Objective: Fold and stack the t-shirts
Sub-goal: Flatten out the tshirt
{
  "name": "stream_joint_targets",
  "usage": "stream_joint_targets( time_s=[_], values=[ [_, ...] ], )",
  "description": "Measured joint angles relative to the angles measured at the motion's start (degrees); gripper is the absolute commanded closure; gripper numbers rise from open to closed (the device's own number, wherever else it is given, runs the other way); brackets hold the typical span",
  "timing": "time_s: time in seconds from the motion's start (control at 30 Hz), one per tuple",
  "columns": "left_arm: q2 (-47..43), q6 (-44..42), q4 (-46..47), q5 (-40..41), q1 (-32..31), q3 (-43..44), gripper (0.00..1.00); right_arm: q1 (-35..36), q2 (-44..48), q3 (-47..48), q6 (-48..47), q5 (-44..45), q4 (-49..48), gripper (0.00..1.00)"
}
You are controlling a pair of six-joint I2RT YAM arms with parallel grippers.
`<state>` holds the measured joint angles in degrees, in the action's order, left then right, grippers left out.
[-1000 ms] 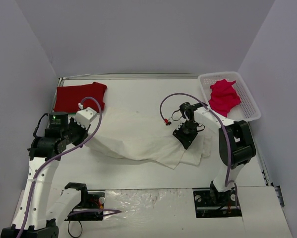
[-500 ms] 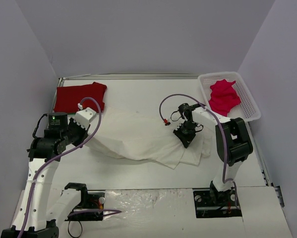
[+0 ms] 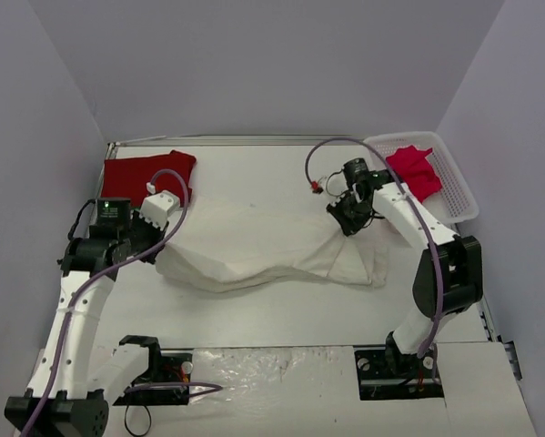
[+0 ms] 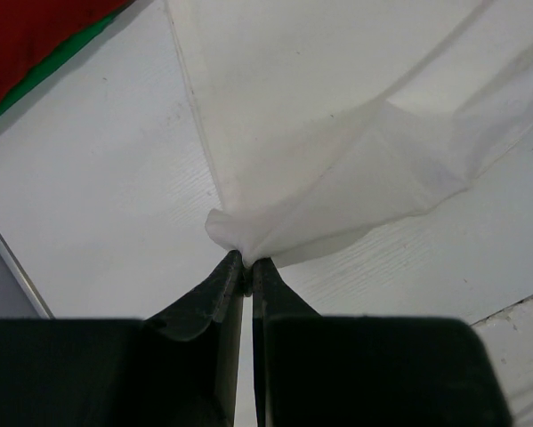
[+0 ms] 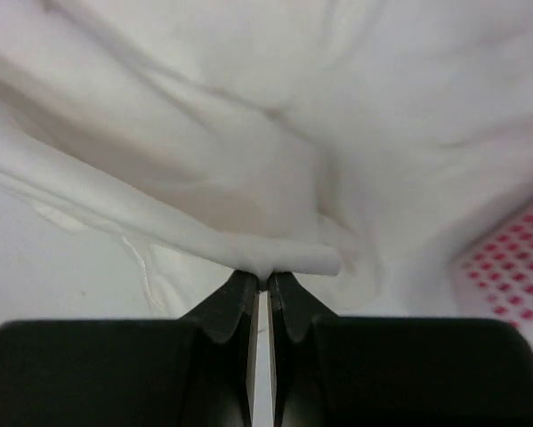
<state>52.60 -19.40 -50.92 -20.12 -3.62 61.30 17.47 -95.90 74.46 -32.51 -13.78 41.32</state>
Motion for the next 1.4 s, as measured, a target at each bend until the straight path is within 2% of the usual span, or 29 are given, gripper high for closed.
stream_joint_targets(
  time_s=[0.1, 0.23, 0.43, 0.53, 0.63, 0.73, 0.83, 1.0, 1.13, 1.27, 1.4],
  values=[
    [6.16, 1.31, 2.03, 0.66, 0.00, 1.68, 0.98, -2.95, 1.14, 7.34, 1.51, 1.49, -1.73, 1.00],
    [17.73, 4.02, 5.68, 1.53, 0.00, 8.46, 0.98, -5.18, -0.85, 15.85, 3.96, 5.66, -4.79, 1.00],
    [32.26, 8.83, 9.01, 2.99, 0.04, 29.11, 0.98, -5.55, -12.39, 36.61, 6.67, 12.48, -5.46, 1.00],
    [34.18, 10.62, 10.12, 3.96, 0.04, 39.06, 0.98, -5.57, -14.84, 46.31, 7.41, 14.51, -5.81, 1.00],
    [31.26, 11.17, 10.64, 4.76, 0.04, 44.54, 0.98, -5.84, -12.61, 53.64, 8.20, 16.00, -6.78, 1.00],
    [24.33, 11.28, 10.93, 5.20, 0.09, 45.05, 0.98, -5.88, -5.49, 53.66, 8.92, 16.87, -7.37, 1.00],
    [15.23, 11.52, 11.30, 5.33, 0.11, 43.36, 0.98, -5.92, 5.49, 50.31, 9.79, 16.94, -8.22, 1.00],
    [-0.44, 11.91, 9.99, 4.92, 0.11, 34.29, 0.98, -6.78, 27.28, 37.99, 11.21, 14.93, -9.16, 1.00],
    [-9.16, 11.89, 6.80, 4.74, 0.13, 29.20, 0.98, -11.50, 40.39, 30.05, 12.04, 11.96, -8.39, 1.00],
    [-11.17, 11.69, 3.37, 4.72, 0.26, 29.38, 0.98, -15.56, 45.55, 28.15, 13.55, 8.92, -6.60, 1.00],
    [-9.05, 11.74, 2.51, 4.74, 0.37, 32.04, 0.98, -16.37, 45.20, 29.55, 14.84, 7.50, -5.95, 1.00]
  ],
)
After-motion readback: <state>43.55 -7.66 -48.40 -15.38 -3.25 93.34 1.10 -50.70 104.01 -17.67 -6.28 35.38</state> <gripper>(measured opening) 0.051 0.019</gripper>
